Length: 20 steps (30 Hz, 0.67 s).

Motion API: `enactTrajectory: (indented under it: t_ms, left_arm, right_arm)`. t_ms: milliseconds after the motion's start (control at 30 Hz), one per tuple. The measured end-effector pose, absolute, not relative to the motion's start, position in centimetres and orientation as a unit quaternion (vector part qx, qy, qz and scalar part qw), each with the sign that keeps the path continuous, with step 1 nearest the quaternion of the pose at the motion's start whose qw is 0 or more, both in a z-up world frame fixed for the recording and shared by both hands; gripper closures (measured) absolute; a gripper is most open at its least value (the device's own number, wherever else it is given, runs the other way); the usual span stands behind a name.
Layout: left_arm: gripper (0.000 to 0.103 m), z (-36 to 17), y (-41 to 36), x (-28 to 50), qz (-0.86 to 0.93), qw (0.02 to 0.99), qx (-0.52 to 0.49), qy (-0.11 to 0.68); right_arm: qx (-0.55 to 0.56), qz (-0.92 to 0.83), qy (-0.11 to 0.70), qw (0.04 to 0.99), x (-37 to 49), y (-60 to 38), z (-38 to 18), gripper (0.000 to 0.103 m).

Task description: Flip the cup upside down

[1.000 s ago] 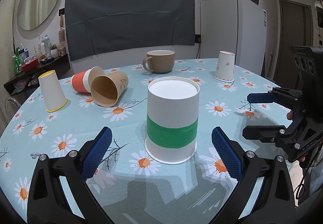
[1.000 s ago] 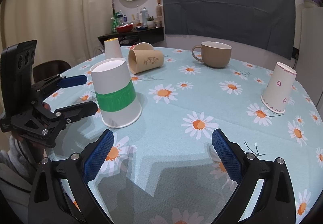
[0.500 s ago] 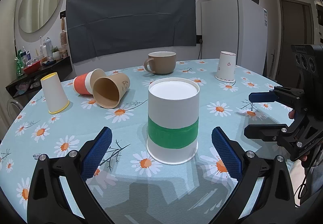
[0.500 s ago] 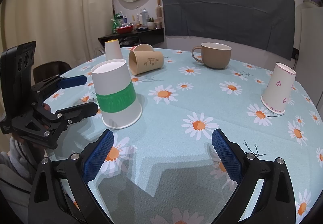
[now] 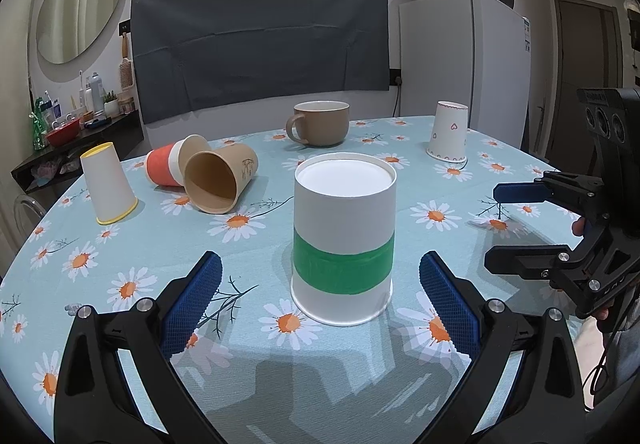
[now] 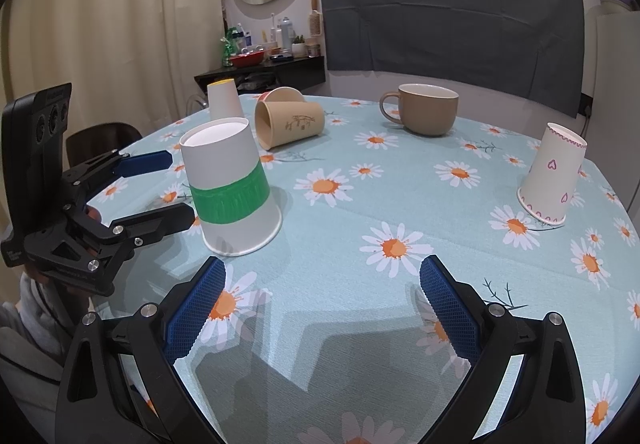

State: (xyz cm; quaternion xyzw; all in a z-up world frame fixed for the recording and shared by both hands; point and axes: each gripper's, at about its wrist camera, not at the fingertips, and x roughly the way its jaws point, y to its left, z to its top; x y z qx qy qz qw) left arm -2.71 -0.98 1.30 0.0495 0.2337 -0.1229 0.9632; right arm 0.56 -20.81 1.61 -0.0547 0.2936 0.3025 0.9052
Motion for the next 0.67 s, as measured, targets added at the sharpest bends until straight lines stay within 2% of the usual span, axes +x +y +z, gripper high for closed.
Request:
enactTrajectory:
  t_ms: [667]
  left_arm:
    - [0.006,1.17,-0.64,-2.52,-0.121,0.963,0.036,0.239]
  right_arm:
    - [-0.054,0.303,0.294,0.905,0.42,-20.66,1.64,0.009]
